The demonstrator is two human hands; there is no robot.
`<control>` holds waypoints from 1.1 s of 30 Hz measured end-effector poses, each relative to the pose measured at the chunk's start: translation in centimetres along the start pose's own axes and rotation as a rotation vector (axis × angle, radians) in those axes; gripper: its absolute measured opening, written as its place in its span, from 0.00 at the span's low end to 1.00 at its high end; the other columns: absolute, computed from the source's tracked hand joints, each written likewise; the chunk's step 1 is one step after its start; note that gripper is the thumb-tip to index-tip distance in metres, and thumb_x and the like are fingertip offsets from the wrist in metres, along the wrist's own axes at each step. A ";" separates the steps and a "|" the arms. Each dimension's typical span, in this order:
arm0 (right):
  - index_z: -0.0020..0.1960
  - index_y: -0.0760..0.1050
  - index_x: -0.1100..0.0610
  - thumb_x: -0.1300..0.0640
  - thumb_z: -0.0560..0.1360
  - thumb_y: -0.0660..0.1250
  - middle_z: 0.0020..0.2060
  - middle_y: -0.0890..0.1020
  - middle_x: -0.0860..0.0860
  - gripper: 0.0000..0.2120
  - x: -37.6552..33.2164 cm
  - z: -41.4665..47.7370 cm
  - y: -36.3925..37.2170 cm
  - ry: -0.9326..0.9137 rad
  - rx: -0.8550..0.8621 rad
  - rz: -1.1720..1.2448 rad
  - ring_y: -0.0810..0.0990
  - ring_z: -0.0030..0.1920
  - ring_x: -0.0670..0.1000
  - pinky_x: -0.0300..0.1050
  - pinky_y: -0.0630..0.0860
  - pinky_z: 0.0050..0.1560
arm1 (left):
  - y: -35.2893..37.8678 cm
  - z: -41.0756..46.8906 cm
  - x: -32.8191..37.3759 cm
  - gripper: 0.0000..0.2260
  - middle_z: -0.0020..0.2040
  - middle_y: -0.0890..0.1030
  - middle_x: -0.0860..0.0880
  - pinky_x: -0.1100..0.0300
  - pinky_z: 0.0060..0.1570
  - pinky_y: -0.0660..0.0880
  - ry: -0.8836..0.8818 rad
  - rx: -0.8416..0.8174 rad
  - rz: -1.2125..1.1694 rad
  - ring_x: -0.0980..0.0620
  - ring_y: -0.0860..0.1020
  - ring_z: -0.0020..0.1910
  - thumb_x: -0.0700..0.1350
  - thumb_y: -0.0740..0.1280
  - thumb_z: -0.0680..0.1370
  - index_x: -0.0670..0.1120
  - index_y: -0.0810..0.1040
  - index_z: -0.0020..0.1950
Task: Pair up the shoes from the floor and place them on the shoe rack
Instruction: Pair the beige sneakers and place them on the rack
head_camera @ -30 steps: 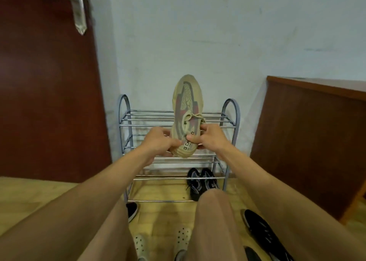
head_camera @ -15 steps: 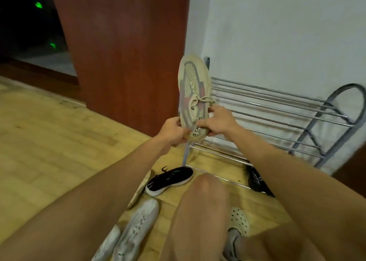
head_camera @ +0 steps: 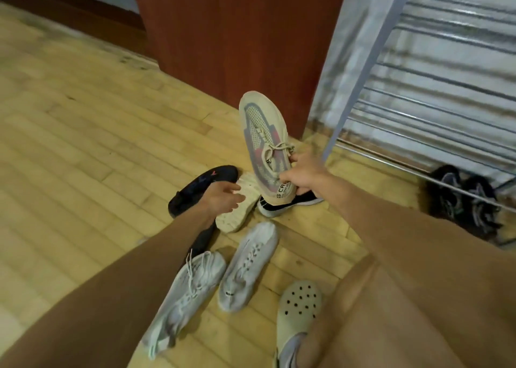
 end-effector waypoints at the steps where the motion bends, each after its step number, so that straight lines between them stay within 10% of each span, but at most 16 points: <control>1: 0.71 0.70 0.56 0.56 0.71 0.73 0.61 0.80 0.55 0.29 0.8 0.5 1.3 0.022 -0.016 0.030 0.82 0.52 0.57 0.53 0.83 0.48 | -0.4 0.7 -1.8 0.17 0.53 0.78 0.43 0.60 0.43 0.76 -0.020 0.017 0.052 0.49 0.78 0.43 0.41 0.68 0.76 0.39 0.73 0.64; 6: 0.62 0.76 0.56 0.56 0.71 0.74 0.49 0.80 0.50 0.21 4.9 1.8 5.8 0.112 -0.089 0.110 0.81 0.49 0.54 0.48 0.82 0.43 | -1.0 4.4 -8.6 0.22 0.66 0.74 0.42 0.50 0.63 0.72 -0.093 0.025 0.280 0.43 0.75 0.62 0.45 0.68 0.76 0.41 0.72 0.68; 12: 0.54 0.77 0.53 0.55 0.69 0.73 0.40 0.79 0.50 0.14 8.5 3.8 4.9 0.102 -0.097 -0.054 0.79 0.37 0.49 0.40 0.76 0.28 | 0.5 9.9 -12.1 0.29 0.71 0.67 0.41 0.53 0.62 0.68 -0.078 -0.044 0.602 0.42 0.68 0.68 0.47 0.69 0.75 0.41 0.63 0.73; 16: 0.44 0.77 0.59 0.54 0.69 0.73 0.37 0.79 0.55 0.10 10.3 4.3 4.0 0.141 -0.058 -0.070 0.77 0.33 0.54 0.43 0.71 0.31 | 1.2 12.5 -13.6 0.25 0.64 0.72 0.41 0.52 0.55 0.72 -0.176 -0.041 0.498 0.41 0.72 0.62 0.42 0.70 0.74 0.38 0.66 0.68; 20: 0.43 0.80 0.60 0.54 0.66 0.74 0.37 0.82 0.54 0.11 12.2 4.4 2.8 0.184 -0.022 -0.060 0.79 0.33 0.51 0.41 0.71 0.29 | 1.4 12.7 -15.4 0.19 0.35 0.71 0.43 0.57 0.30 0.68 -0.336 0.183 0.289 0.47 0.70 0.31 0.39 0.69 0.73 0.31 0.72 0.60; 25: 0.43 0.81 0.60 0.54 0.63 0.76 0.39 0.84 0.54 0.12 13.4 4.0 1.7 0.206 -0.009 -0.070 0.82 0.40 0.52 0.42 0.73 0.34 | 2.7 12.3 -16.6 0.13 0.48 0.79 0.39 0.49 0.44 0.77 -0.384 0.257 0.184 0.43 0.76 0.43 0.46 0.69 0.74 0.37 0.77 0.50; 33: 0.41 0.82 0.59 0.55 0.62 0.78 0.37 0.83 0.54 0.11 12.2 2.2 1.7 0.205 -0.020 -0.031 0.82 0.37 0.52 0.47 0.82 0.39 | -0.9 9.6 -9.3 0.13 0.34 0.83 0.44 0.58 0.29 0.80 -0.253 0.279 0.205 0.49 0.82 0.31 0.46 0.80 0.62 0.39 0.80 0.35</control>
Point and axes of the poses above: each hand's wrist, its own z-axis towards the middle knuckle, its own y-axis out of the palm, x = y × z, the point moved 9 cm from there along z, towards the middle knuckle
